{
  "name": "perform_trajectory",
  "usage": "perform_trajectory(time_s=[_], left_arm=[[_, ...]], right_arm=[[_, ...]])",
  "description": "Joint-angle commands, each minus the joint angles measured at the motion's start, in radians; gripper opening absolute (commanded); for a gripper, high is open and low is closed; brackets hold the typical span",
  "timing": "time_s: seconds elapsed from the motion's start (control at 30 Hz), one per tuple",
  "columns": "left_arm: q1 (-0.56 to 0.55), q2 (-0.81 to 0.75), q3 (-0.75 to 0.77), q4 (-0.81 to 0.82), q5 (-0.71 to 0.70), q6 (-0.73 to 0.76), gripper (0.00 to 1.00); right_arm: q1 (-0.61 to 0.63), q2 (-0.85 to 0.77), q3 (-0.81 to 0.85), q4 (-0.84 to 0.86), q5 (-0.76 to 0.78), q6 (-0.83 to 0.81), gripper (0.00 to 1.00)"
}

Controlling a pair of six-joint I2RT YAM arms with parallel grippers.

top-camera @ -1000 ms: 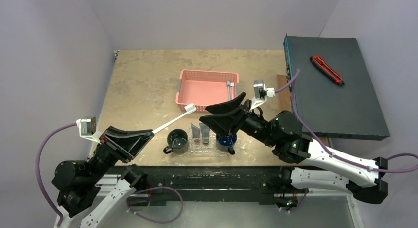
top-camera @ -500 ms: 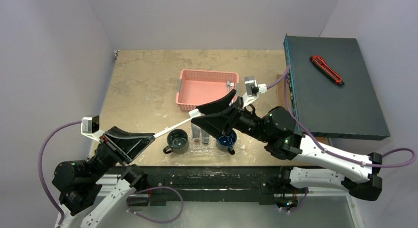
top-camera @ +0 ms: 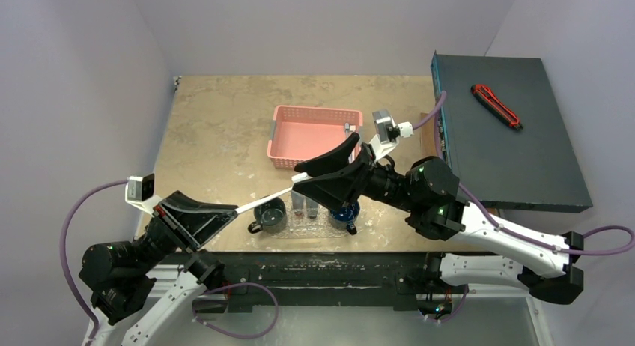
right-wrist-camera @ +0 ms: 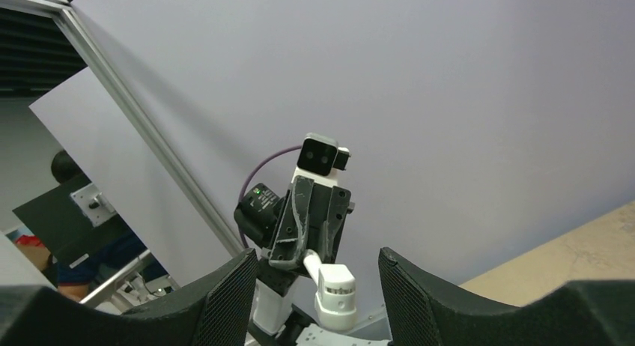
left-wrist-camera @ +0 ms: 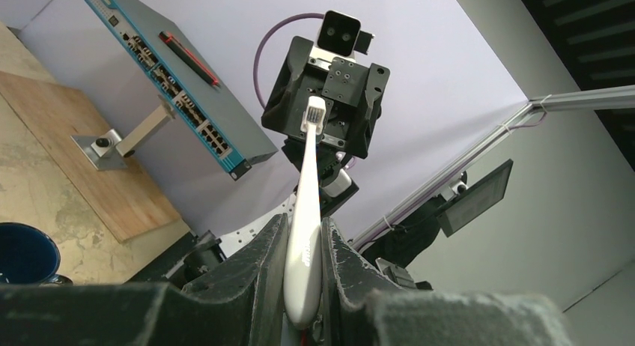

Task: Prepare toiletry sets of a toothbrush and toothpaste on the tray

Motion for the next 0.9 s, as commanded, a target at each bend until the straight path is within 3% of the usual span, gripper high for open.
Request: perform_trajectory(time_s=[0.0, 0.63, 0.87], left_arm=[[0.004, 0.02, 0.015, 0.049, 0.026, 0.007, 0.0], [0.003, 0.038, 0.076, -0.012, 0.031, 0.092, 0.0], [0.003, 0.043, 0.08, -0.033, 0.031, 0.11, 0.0]], right_arm=[[-0.005, 0.016, 0.064, -0.026, -0.042, 0.016, 0.61], [-0.006, 0.03, 0.104, -0.118, -0.043, 0.009, 0.4], [-0.006, 0.026, 0.107, -0.117, -0.047, 0.005, 0.25]])
